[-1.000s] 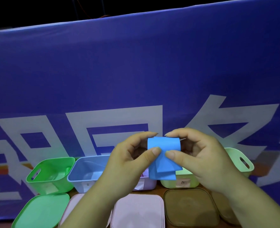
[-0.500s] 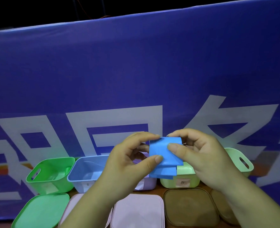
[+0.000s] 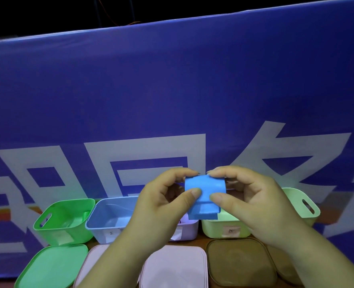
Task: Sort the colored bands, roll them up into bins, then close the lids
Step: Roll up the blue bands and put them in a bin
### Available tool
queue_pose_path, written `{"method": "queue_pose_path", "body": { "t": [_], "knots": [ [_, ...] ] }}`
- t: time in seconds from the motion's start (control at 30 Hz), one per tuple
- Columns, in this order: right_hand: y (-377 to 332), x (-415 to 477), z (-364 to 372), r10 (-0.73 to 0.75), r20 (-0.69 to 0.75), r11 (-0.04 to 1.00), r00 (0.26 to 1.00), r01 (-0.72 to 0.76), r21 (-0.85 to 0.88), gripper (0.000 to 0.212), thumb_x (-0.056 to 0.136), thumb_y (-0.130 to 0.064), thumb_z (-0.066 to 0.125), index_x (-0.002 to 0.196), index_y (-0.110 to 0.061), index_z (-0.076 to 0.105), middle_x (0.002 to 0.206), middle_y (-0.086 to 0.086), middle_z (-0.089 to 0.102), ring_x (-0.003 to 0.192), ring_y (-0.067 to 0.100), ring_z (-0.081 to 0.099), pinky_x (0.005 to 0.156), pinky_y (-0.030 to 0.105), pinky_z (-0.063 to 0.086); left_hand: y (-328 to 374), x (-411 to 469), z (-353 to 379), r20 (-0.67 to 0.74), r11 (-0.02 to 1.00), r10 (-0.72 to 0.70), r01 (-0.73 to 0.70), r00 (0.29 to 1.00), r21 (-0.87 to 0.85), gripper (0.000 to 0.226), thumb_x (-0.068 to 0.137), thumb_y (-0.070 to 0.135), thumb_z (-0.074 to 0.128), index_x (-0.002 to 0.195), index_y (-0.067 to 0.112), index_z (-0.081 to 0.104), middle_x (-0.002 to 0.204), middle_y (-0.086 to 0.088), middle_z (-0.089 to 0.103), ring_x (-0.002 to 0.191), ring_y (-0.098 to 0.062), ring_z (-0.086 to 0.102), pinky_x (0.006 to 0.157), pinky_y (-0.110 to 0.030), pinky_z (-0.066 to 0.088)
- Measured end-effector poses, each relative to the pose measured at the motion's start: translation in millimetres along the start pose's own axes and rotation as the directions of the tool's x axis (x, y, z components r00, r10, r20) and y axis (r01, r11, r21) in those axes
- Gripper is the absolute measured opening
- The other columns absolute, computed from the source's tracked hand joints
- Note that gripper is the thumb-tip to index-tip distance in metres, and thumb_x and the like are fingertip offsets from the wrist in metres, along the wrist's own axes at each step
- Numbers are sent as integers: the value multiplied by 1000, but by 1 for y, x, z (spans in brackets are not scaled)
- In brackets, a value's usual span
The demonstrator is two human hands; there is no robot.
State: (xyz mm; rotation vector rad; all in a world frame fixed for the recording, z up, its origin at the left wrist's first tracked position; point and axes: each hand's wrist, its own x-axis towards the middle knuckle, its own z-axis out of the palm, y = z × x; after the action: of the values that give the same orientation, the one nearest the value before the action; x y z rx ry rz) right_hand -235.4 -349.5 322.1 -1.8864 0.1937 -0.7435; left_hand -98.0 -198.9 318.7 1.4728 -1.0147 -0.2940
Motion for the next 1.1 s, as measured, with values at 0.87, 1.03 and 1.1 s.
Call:
{"method": "queue_pose_path", "body": {
  "t": [0.87,1.03,1.1],
  "knots": [
    [-17,-14,11,125,-28,982,992,-120,146,13,89,-23,66,93,-30,76,90,-6,72,82,13,70,60,27,58,12,-29,-7,30,991,130,-131,991,-1,25,75,29,78,99,36,75,105,0,68,86,-33,64,79,-48,58],
    [-24,-24,13,31,-53,997,998,-28,69,18,85,-28,67,100,-33,74,99,-11,73,96,9,68,78,23,57,16,-38,-8,5,997,38,-38,999,-62,26,74,33,78,99,37,75,97,-16,69,93,-45,63,80,-59,56],
    [-27,-28,14,-39,-63,998,997,42,40,18,82,-36,68,98,-35,75,99,-13,73,96,9,67,79,17,54,18,-42,-8,16,997,21,-20,1000,-80,25,76,27,77,98,37,75,96,-7,73,93,-38,66,80,-52,59]
  ]
}}
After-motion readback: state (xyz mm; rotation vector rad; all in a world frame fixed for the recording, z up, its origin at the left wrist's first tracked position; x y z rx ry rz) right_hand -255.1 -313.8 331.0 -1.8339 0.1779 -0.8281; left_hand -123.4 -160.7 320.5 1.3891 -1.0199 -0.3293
